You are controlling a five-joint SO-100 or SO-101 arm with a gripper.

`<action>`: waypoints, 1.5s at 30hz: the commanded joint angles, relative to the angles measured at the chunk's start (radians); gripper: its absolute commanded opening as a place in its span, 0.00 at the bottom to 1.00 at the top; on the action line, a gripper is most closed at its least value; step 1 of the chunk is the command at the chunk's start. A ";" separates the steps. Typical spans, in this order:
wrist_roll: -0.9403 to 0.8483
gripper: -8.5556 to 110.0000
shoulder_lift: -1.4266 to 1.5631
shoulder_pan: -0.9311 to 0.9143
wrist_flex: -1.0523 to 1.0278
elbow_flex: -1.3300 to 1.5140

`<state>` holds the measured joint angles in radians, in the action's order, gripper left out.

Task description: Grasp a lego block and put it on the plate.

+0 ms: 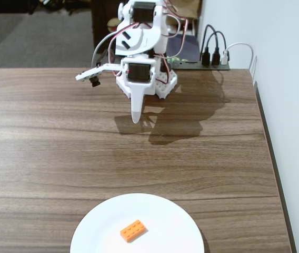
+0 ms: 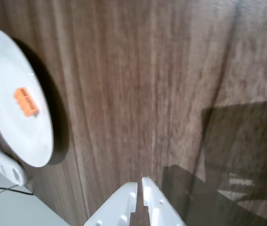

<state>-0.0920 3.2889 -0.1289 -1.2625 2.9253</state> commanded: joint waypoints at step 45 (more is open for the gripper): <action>-0.029 0.08 0.002 0.048 -0.003 -0.003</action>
<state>-0.1166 3.2919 -0.0844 -1.2625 2.9253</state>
